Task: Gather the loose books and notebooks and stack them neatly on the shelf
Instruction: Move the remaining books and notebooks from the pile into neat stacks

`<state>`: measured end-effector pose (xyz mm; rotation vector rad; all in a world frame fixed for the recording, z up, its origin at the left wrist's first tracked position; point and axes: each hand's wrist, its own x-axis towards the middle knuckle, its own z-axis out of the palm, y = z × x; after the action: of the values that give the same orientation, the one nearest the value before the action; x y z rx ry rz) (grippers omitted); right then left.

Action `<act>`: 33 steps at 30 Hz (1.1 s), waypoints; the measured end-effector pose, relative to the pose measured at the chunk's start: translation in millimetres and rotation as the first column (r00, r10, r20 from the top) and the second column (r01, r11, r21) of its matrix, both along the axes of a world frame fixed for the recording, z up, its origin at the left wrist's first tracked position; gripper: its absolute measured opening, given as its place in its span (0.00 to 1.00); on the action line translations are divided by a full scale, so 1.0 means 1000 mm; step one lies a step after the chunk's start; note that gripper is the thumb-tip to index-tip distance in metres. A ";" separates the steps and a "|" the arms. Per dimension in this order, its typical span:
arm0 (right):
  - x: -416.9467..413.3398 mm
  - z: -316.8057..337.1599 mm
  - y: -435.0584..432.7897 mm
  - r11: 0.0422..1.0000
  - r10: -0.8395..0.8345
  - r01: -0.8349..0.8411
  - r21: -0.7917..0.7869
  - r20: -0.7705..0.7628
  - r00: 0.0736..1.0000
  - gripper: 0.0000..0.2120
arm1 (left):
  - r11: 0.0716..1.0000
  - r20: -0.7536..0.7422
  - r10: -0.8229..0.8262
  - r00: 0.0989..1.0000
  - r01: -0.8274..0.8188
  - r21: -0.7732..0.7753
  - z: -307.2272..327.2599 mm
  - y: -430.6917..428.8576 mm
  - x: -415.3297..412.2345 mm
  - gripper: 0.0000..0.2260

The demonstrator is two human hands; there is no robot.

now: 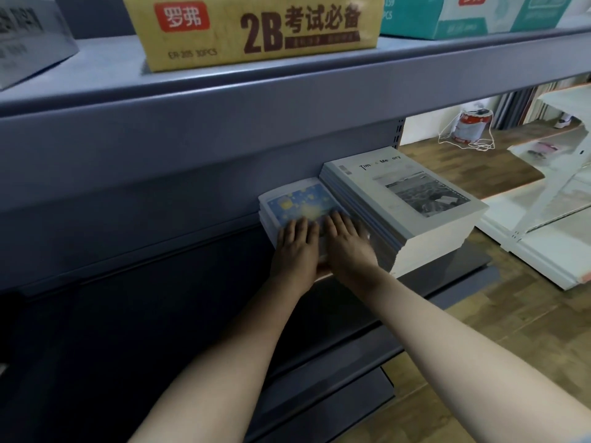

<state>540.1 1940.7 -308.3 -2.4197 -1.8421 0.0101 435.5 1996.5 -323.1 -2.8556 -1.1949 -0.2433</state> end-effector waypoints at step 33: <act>-0.434 0.043 0.015 0.617 0.787 -0.787 -0.018 0.017 0.617 0.32 | 0.666 -0.191 0.710 0.678 -0.734 -0.132 0.049 -0.073 -0.505 0.40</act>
<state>106.5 1955.5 -265.1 -1.3847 -2.7452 0.0570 -69.3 1923.5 -273.7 -2.2000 -2.2956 0.0981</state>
